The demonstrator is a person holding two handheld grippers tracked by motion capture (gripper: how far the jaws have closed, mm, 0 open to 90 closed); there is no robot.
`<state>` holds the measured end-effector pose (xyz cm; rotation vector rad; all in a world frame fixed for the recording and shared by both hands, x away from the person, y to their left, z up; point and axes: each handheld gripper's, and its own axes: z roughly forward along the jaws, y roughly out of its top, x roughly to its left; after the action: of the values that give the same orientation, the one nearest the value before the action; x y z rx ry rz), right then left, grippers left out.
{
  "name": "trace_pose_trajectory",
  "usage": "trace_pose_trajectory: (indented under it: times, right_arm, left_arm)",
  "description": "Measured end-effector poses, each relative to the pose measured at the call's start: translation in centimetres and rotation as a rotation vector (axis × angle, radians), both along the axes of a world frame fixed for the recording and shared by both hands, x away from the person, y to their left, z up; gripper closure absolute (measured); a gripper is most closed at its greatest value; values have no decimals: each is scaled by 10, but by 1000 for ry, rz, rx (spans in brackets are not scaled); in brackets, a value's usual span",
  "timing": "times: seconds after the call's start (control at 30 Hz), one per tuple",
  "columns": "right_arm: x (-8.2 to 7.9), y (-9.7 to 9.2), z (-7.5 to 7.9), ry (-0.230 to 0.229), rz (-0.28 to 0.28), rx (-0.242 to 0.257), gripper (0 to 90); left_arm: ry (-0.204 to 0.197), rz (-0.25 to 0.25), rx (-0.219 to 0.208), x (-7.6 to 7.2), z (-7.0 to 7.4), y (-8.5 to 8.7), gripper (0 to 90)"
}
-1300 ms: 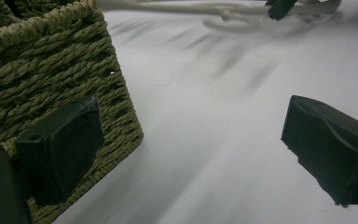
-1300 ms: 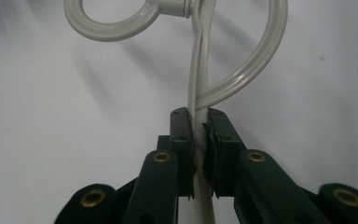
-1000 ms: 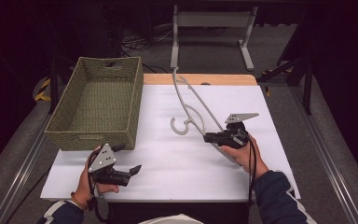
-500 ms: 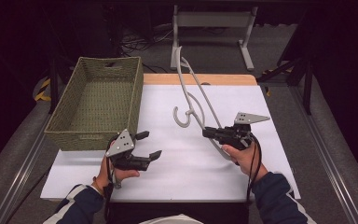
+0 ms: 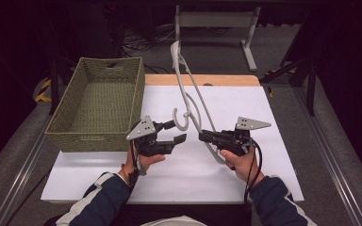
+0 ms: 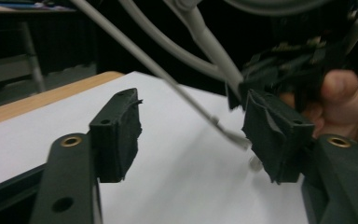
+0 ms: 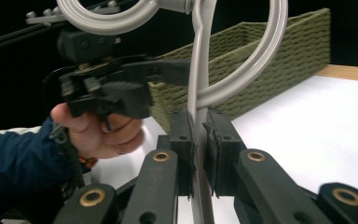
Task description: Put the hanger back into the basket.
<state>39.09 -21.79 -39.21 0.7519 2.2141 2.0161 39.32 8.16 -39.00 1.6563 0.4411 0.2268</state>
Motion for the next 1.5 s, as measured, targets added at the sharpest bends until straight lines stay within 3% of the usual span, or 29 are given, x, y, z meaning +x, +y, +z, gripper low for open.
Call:
trace_pose_trajectory:
  times: [0.03, 0.17, 0.4, 0.6, 0.97, 1.07, 1.17, 1.23, 1.3, 1.4, 1.5]
  right_arm:
    - [-1, 1, 0, 3, -2, 0, 825]
    - [-2, 5, -2, 4, 12, 9, 825]
    - [-2, 14, -7, 15, 35, 7, 824]
    - [-3, 19, -10, 26, 44, 16, 823]
    - [-6, 30, -8, -28, 35, -34, 821]
    - [-6, 31, -8, -29, 41, -30, 803]
    - [-7, 32, -8, -28, 21, -54, 704]
    - [-7, 31, -7, -23, 5, -57, 649]
    - [-7, 27, -7, -17, -20, -66, 605]
    - [-10, 16, -7, -19, -56, -88, 546]
    - [-13, 6, -7, -21, -87, -109, 508]
  left_arm:
    - [-15, 0, -8, 1, 2, -4, 412]
    - [-13, -25, -39, 2, 2, -9, 487]
    - [-7, -59, -42, 2, 1, -13, 581]
    - [-17, -49, -62, 1, 3, -10, 653]
    - [15, -58, -114, 2, 5, -8, 718]
    - [-14, -55, -116, -1, 9, -9, 733]
    - [-66, -42, -124, -7, 21, -5, 800]
    - [-161, -5, -75, -14, 30, -4, 817]
    - [-162, -12, -65, -17, 36, -4, 822]
    - [-211, 18, -11, -22, 41, -6, 827]
    - [-216, 34, 9, -22, 43, -6, 827]
